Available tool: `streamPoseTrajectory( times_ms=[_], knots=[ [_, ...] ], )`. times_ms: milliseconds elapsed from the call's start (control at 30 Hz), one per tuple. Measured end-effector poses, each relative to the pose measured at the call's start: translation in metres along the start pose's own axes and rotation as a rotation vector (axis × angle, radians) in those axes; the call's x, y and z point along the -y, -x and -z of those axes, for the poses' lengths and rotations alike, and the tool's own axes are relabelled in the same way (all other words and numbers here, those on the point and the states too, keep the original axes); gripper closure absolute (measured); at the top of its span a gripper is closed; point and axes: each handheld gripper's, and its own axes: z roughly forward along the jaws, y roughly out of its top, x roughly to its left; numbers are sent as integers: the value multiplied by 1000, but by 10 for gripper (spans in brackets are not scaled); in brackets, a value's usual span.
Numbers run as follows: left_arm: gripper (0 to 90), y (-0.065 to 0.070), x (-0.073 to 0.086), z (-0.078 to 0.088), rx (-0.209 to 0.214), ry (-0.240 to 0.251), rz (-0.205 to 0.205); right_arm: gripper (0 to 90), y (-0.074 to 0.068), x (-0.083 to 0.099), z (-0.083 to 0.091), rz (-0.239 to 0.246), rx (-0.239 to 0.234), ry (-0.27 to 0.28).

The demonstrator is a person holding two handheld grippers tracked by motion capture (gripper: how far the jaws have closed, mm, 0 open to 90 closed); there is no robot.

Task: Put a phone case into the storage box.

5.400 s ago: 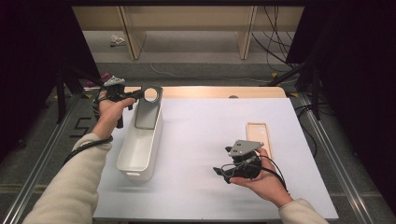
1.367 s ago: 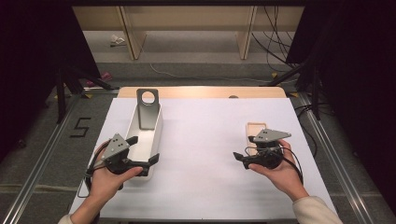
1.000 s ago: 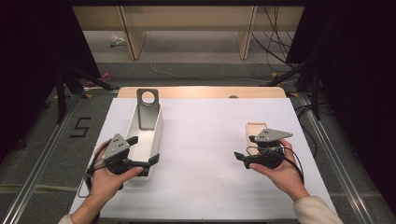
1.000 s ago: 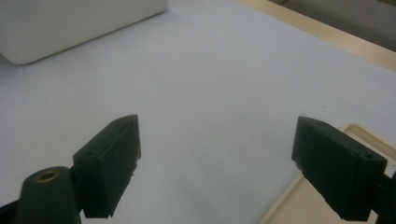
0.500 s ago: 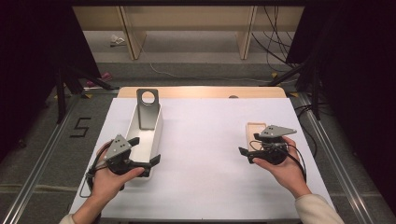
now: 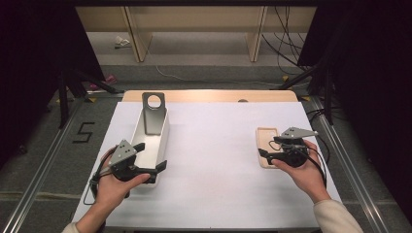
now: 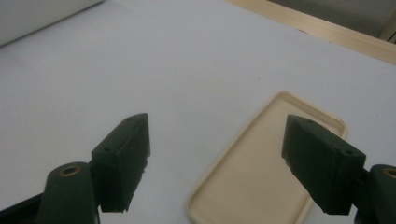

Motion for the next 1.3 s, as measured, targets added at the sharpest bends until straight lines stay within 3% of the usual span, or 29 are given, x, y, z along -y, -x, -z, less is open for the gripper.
streamPoseTrajectory(
  times_ms=[100, 233, 500, 700, 867, 1067, 1300],
  knots=[
    [0, -1, 0, 0, 2, 2, 2, 245, 6, 2, -1, -5, -4, -28],
    [1, -2, 1, 0, -1, -2, 2, 237, 13, 6, -5, 24, -16, -89],
    [4, -1, 0, -1, 5, -1, 2, 246, 17, 9, -10, 184, -8, -219],
    [5, 0, 0, -1, 6, -1, 2, 239, 12, 13, -17, 367, 2, -385],
    [5, 1, 0, -1, 8, 1, 3, 247, 7, 16, -23, 471, 24, -475],
    [5, 0, 0, -1, 4, -1, -8, 265, 5, 14, -28, 545, 38, -536],
    [5, 1, 1, -1, 3, -7, -34, 290, 3, 13, -32, 597, 24, -589]
  ],
)
